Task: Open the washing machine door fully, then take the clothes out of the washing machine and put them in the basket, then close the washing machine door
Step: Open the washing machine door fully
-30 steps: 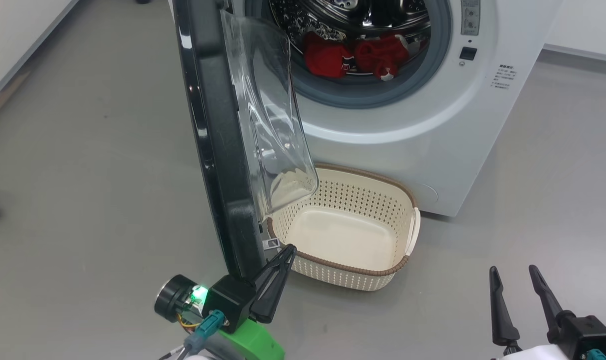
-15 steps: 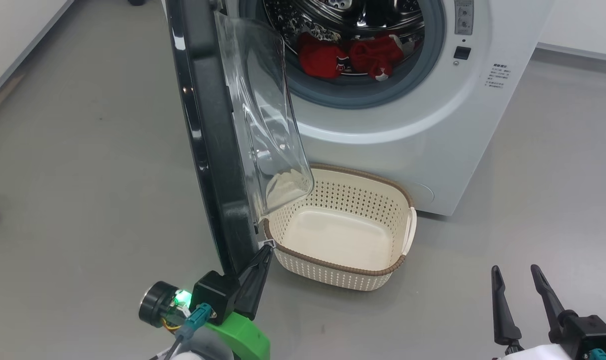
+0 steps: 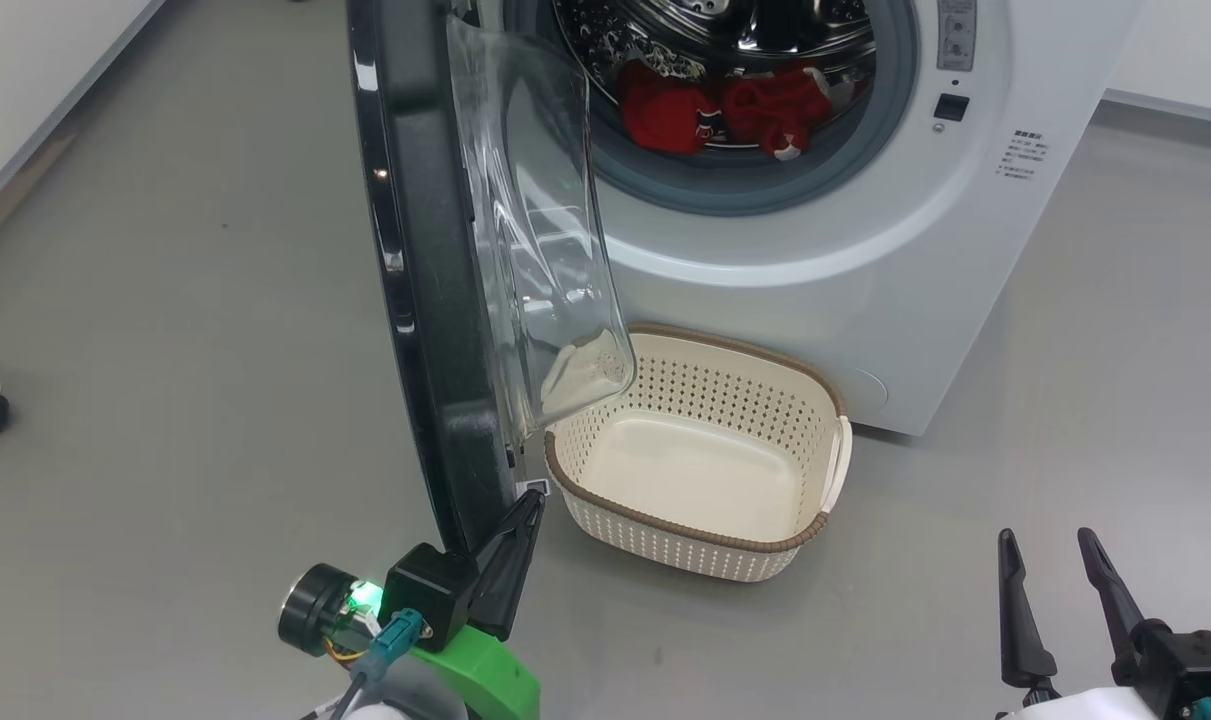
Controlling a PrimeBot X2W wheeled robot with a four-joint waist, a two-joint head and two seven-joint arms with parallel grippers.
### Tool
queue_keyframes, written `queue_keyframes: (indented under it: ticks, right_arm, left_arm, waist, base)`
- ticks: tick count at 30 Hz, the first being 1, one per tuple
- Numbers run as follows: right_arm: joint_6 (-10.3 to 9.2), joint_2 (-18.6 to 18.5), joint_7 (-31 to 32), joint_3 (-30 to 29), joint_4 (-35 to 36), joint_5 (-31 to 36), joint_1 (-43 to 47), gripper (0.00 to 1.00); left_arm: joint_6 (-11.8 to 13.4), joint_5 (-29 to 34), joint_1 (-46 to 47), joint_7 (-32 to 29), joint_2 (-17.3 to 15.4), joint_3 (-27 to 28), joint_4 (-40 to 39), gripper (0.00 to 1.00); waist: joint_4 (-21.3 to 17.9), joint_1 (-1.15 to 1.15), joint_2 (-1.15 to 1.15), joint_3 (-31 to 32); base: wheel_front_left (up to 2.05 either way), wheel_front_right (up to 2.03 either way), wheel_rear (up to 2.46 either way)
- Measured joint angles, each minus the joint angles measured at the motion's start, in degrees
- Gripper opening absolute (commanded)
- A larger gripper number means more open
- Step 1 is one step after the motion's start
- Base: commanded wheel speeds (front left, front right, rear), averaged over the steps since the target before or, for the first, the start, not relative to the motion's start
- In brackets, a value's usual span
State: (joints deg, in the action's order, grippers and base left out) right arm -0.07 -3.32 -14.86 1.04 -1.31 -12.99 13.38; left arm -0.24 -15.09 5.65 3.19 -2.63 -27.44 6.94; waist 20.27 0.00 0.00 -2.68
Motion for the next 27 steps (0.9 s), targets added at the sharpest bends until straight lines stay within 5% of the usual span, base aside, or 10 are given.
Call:
queue_keyframes:
  ticks: [27]
  right_arm:
    - [1.97,0.16,0.00,-0.38,-0.40,1.44,-0.05,1.00]
  left_arm:
    - [3.55,-0.70,-0.12,2.96,-0.02,1.91,0.94,0.00]
  waist:
    - [10.44,0.00,0.00,-0.99]
  base:
    - [0.00,0.00,0.00]
